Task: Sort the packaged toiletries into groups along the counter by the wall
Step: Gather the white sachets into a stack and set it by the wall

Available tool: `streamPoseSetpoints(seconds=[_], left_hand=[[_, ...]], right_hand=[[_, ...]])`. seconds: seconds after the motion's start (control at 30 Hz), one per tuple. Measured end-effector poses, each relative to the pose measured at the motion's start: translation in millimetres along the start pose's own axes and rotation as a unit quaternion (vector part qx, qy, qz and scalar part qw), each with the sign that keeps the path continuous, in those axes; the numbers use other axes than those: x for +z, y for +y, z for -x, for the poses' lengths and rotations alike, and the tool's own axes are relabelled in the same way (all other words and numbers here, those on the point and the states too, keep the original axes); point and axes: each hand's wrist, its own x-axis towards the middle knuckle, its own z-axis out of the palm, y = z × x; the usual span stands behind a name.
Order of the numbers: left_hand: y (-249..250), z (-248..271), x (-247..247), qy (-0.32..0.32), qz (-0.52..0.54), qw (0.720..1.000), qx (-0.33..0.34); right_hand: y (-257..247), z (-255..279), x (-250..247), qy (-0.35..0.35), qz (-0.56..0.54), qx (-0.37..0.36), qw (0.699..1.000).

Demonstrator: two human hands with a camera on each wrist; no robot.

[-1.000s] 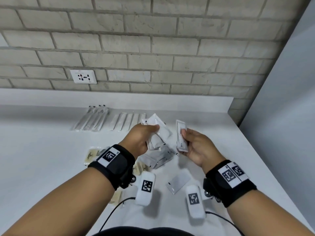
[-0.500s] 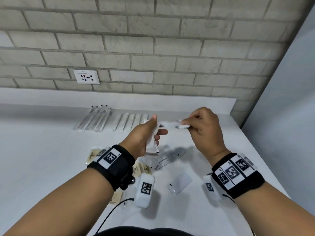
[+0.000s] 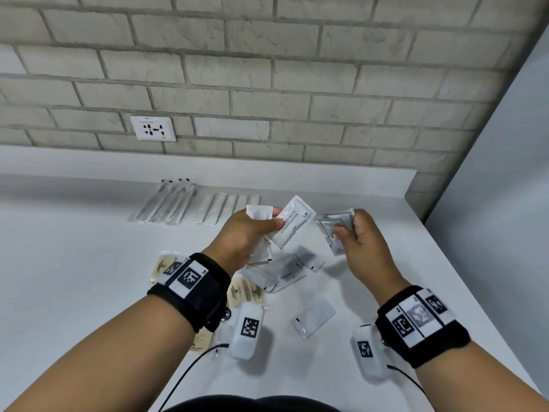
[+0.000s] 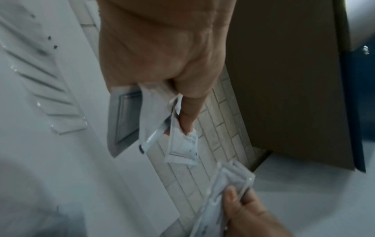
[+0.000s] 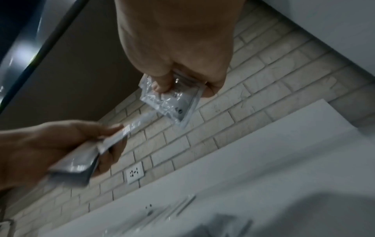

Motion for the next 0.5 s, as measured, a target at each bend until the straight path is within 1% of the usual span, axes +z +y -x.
streamPoseSetpoints(seconds=[0.03,0.07,0.1,0.13,0.17,0.2,0.23,0.27,0.3,0.33,0.37,0.4,0.43,0.5], left_hand=[[4,2,-1,-0.005,-0.040,0.999,0.005],[10,3,-1,-0.017,-0.117,0.993,0.017],[15,3,-2,-0.034,-0.222,0.974,0.030],[21,2,-1,-0.055,-0.331,0.941,0.042],[27,1,2,-0.071,-0.423,0.902,0.050],[32,-1,5,-0.084,-0.480,0.871,0.058],[36,-4,9,-0.090,-0.504,0.856,0.068],[37,-9,12,-0.085,-0.508,0.854,0.079],[37,-12,12,-0.075,-0.484,0.868,0.084],[35,-16,11,-0.069,-0.417,0.903,0.081],[30,-17,9,-0.069,-0.317,0.943,0.070],[24,-18,5,-0.063,-0.211,0.974,0.053],[18,-18,3,-0.054,-0.125,0.990,0.033],[7,-17,-3,-0.044,-0.023,0.999,-0.017]], right_hand=[[-7,-4,-5,-0.020,-0.005,0.002,1.000],[-15,-9,-10,-0.046,0.013,-0.014,0.999],[-24,-15,-15,-0.089,0.051,-0.038,0.994],[-35,-21,-19,-0.147,0.096,-0.059,0.983],[-47,-26,-21,-0.213,0.134,-0.072,0.965],[-58,-29,-21,-0.274,0.156,-0.071,0.946],[-67,-30,-19,-0.318,0.165,-0.058,0.932],[-74,-31,-15,-0.340,0.167,-0.038,0.925],[-77,-31,-10,-0.342,0.162,-0.016,0.925],[-76,-30,-4,-0.327,0.143,0.009,0.934],[-71,-27,2,-0.305,0.112,0.037,0.945],[-63,-25,8,-0.278,0.080,0.063,0.955],[-54,-21,13,-0.250,0.055,0.086,0.963],[-35,-14,21,-0.204,0.005,0.129,0.970]])
